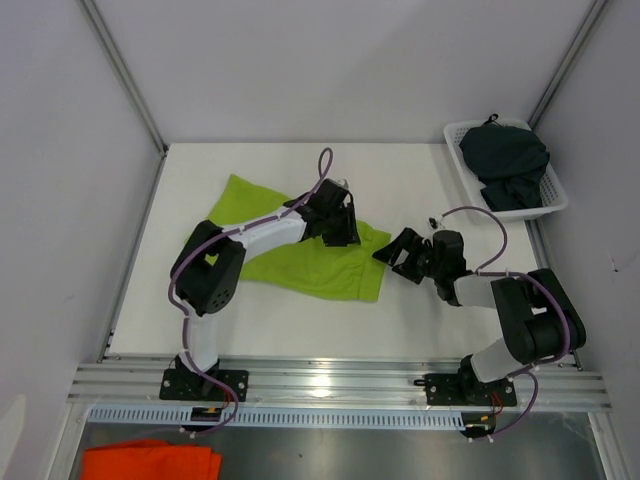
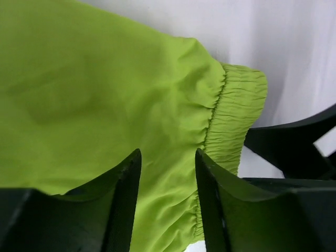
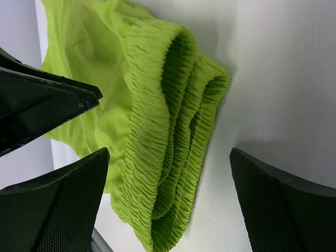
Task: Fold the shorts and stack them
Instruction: Fold the shorts
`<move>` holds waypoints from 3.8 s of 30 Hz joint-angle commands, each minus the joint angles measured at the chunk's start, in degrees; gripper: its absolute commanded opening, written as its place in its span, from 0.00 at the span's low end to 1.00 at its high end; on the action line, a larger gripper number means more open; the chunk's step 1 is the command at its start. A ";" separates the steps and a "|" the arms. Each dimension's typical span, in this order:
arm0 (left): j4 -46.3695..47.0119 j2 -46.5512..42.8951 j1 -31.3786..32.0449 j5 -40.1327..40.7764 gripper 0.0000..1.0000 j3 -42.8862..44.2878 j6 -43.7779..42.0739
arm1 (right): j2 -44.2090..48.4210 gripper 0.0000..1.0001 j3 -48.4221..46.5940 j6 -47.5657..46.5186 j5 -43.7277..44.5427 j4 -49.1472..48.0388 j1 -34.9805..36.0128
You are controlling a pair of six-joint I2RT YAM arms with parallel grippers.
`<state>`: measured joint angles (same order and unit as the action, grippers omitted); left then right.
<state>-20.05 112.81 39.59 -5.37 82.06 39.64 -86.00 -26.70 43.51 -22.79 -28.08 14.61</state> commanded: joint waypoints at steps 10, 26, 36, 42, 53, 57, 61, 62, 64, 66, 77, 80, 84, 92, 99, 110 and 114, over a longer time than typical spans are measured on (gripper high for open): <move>-0.24 3.20 1.36 1.32 0.31 -0.24 0.18 | -9.18 0.98 1.74 4.39 -2.97 -13.85 0.59; -0.25 7.77 2.33 3.79 0.25 -1.29 0.00 | -7.00 0.96 1.21 7.47 -4.64 -4.10 2.70; 2.56 7.95 3.03 4.83 0.22 -3.48 -0.18 | -11.64 0.94 3.76 11.34 -8.07 -11.46 3.49; 4.67 7.25 3.30 3.79 0.21 -4.89 0.44 | -13.32 0.81 4.81 13.09 -5.08 -14.81 4.46; 5.90 3.73 3.74 1.50 0.21 -7.35 2.02 | -11.65 0.48 1.21 12.66 -0.86 -9.64 4.72; 6.25 1.71 4.00 2.46 0.21 -9.19 3.34 | -9.81 0.25 -2.82 9.85 -0.77 -0.19 4.81; 4.85 -1.36 3.21 4.92 0.22 -9.82 2.64 | -5.33 0.00 -8.27 3.27 3.35 17.67 5.08; 4.33 -2.41 2.60 4.84 0.21 -9.47 1.68 | -4.10 0.00 -9.94 0.55 5.28 23.79 4.99; 4.32 -3.39 -0.12 2.57 0.20 -9.20 0.80 | -0.43 0.00 -10.91 -1.66 7.22 29.71 4.73; 4.41 -5.05 -3.46 -0.34 0.20 -9.29 0.09 | 1.87 0.00 -11.45 -3.94 7.58 35.27 3.50; 10.64 -9.99 -6.99 -5.43 0.22 -12.63 -2.02 | 4.88 0.00 -12.67 -10.90 5.21 42.93 -0.81; 13.37 -7.44 -6.99 -7.55 0.22 -12.37 -1.49 | 3.82 0.00 -13.38 -11.43 4.59 42.84 -0.81; 15.84 -3.93 -6.90 -9.32 0.22 -11.14 -0.62 | 3.12 0.00 -14.26 -11.87 4.68 43.28 -0.81; 12.32 2.32 -6.81 -2.90 0.18 -8.15 0.70 | 4.52 0.00 -19.95 -13.44 7.84 51.43 -0.64; 14.51 4.52 -4.18 1.14 0.18 -9.29 3.69 | 4.97 0.00 -32.52 -14.77 9.69 65.06 1.81; 19.79 4.17 4.35 9.31 0.18 -11.40 16.87 | 3.12 0.00 -50.73 -7.39 15.85 78.61 7.71; 20.59 3.03 5.14 8.54 0.18 -9.21 17.41 | 3.20 0.00 -52.49 -7.73 16.28 78.96 7.54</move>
<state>-0.60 116.16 43.97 1.98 71.22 54.28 -83.57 -75.72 34.39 -7.27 49.34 22.15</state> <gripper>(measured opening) 0.178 0.061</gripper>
